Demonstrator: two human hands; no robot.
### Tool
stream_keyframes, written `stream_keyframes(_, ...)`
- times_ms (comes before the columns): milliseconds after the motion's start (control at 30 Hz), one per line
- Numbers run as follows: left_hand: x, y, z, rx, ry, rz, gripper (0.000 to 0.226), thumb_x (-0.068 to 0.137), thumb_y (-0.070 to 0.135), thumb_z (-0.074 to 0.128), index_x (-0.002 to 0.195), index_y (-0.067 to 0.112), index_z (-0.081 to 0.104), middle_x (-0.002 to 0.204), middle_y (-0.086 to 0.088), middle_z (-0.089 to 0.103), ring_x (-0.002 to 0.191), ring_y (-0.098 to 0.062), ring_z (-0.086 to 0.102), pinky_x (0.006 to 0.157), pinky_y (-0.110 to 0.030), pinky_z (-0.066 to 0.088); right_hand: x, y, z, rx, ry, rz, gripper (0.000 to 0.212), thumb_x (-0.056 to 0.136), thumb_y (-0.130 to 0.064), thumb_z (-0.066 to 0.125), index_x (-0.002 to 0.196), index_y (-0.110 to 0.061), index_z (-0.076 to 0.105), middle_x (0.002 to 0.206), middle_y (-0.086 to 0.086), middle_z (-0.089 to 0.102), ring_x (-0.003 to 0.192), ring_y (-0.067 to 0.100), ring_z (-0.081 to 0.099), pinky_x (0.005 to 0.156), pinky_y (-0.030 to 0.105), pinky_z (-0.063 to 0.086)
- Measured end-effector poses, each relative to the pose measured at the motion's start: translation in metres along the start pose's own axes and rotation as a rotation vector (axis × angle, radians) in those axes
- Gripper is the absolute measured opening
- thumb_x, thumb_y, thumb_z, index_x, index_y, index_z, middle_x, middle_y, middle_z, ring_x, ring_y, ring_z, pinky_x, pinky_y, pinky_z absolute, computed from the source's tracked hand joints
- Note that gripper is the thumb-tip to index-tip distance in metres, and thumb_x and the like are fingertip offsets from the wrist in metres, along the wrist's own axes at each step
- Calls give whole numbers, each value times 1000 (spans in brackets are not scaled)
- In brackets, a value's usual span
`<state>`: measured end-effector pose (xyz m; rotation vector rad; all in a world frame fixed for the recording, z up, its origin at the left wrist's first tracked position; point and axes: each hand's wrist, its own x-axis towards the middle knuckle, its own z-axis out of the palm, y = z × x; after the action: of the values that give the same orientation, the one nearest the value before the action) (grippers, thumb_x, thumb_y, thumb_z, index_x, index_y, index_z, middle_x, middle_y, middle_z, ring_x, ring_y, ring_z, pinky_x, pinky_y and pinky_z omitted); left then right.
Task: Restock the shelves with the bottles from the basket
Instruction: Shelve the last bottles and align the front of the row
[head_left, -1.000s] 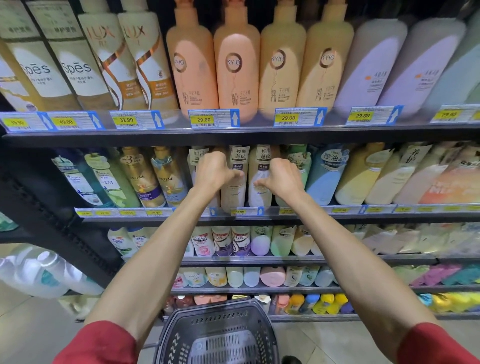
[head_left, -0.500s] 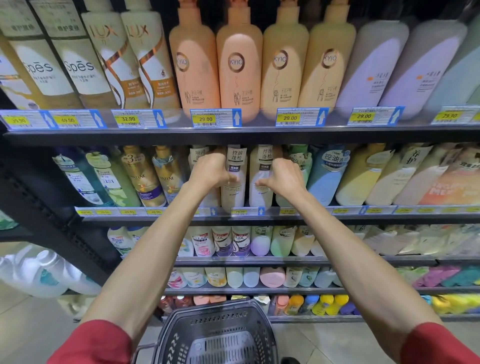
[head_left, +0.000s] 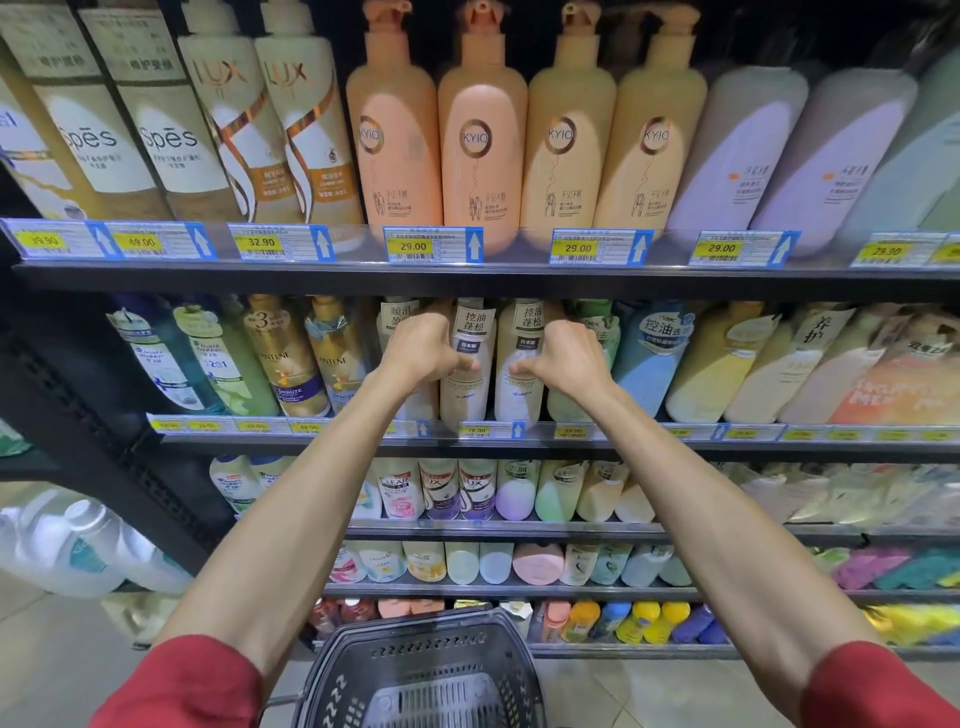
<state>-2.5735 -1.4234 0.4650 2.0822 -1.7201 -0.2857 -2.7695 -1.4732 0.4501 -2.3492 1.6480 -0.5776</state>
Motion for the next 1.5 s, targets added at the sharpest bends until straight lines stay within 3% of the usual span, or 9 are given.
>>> stream_keyframes(133, 2, 0, 1, -7, -21, -27, 52, 71, 49, 88, 72, 12, 51, 68, 1, 55, 61, -11, 47, 54, -31, 35, -1, 0, -1, 7, -3, -2, 61, 68, -46, 88, 55, -13, 38, 52, -2, 43, 48, 14, 39, 42, 31, 24)
stream_keyframes(300, 0, 2, 3, -16, -21, -25, 62, 72, 52, 86, 58, 16, 37, 56, 5, 41, 52, -11, 39, 48, -29, 24, -2, 0, -1, 24, -2, 3, 62, 68, -45, 88, 54, -13, 37, 51, -2, 41, 48, 14, 38, 43, 31, 22)
stream_keyframes(1500, 4, 4, 4, 54, -31, -105, 58, 78, 52, 82, 61, 12, 43, 62, 0, 45, 58, -12, 41, 50, -30, 28, -5, -5, -5, 26, -41, -18, 59, 74, -35, 87, 56, -14, 36, 55, -2, 39, 50, 13, 36, 43, 29, 21)
